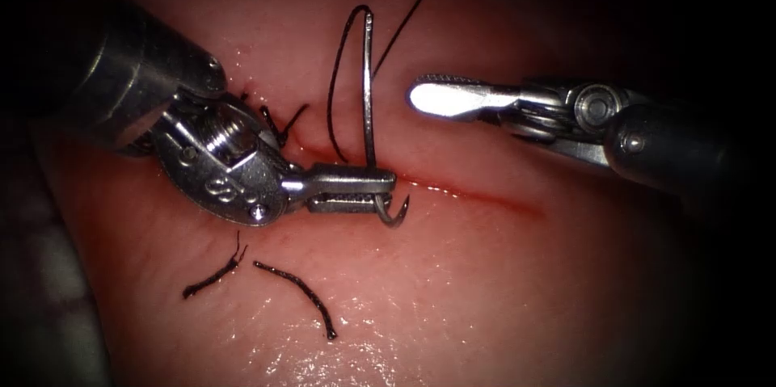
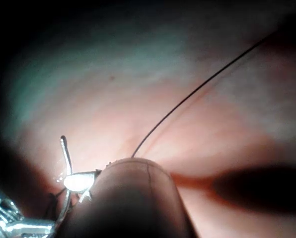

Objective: Wound Closure
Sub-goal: Hand over the needle from the left to the right gripper

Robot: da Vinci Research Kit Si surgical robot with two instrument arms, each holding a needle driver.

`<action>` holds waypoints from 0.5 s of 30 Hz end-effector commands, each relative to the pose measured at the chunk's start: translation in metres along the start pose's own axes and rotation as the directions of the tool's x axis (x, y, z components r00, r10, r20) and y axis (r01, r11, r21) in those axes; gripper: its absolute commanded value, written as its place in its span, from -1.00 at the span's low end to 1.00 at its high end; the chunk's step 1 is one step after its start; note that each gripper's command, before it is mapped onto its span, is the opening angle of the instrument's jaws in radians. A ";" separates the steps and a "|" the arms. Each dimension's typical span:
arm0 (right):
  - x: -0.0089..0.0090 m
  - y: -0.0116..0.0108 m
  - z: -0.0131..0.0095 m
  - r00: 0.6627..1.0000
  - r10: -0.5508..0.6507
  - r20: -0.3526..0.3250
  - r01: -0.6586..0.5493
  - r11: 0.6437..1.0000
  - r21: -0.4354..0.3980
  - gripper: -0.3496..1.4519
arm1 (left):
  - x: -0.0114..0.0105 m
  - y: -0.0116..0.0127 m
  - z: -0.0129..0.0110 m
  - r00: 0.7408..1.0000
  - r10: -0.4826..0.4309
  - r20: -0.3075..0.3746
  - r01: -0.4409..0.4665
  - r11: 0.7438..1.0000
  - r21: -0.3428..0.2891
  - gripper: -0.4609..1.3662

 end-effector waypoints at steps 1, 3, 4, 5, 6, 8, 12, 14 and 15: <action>0.0000 0.0000 0.0001 1.000 -0.002 0.012 0.002 1.000 0.015 0.50 | -0.0002 0.0001 0.0002 1.000 0.021 -0.011 -0.021 1.000 0.006 -0.88; -0.0001 0.0001 0.0001 1.000 0.004 0.019 -0.004 1.000 0.018 0.50 | -0.0003 0.0001 0.0002 0.999 0.033 -0.014 -0.033 0.999 0.015 -0.88; -0.0002 0.0001 0.0001 1.000 0.009 0.025 -0.009 1.000 0.024 0.49 | -0.0003 0.0002 0.0002 0.999 0.045 -0.017 -0.045 0.999 0.024 -0.88; -0.0003 0.0002 0.0002 1.000 0.007 0.028 -0.008 0.999 0.031 0.49 | -0.0004 0.0002 0.0003 0.998 0.057 -0.022 -0.056 0.998 0.030 -0.88; -0.0004 0.0002 0.0002 0.999 0.012 0.030 -0.013 0.999 0.037 0.48 | -0.0004 0.0002 0.0003 0.998 0.063 -0.017 -0.062 0.998 0.033 -0.88; -0.0006 0.0003 0.0003 0.999 0.023 0.036 -0.024 0.998 0.050 0.46 | -0.0004 0.0002 0.0003 0.997 0.075 -0.012 -0.075 0.996 0.043 -0.88; -0.0009 0.0003 0.0007 0.999 0.021 0.035 -0.023 0.997 0.067 0.44 | -0.0003 0.0003 0.0003 0.997 0.077 -0.007 -0.076 0.996 0.047 -0.88; -0.0011 0.0002 0.0009 0.999 0.021 0.039 -0.024 0.997 0.076 0.44 | -0.0003 0.0005 0.0003 0.997 0.078 -0.006 -0.077 0.996 0.047 -0.88; -0.0011 0.0001 0.0011 0.999 0.021 0.039 -0.024 0.996 0.080 0.44 | -0.0003 0.0005 0.0003 0.997 0.078 -0.006 -0.078 0.996 0.047 -0.88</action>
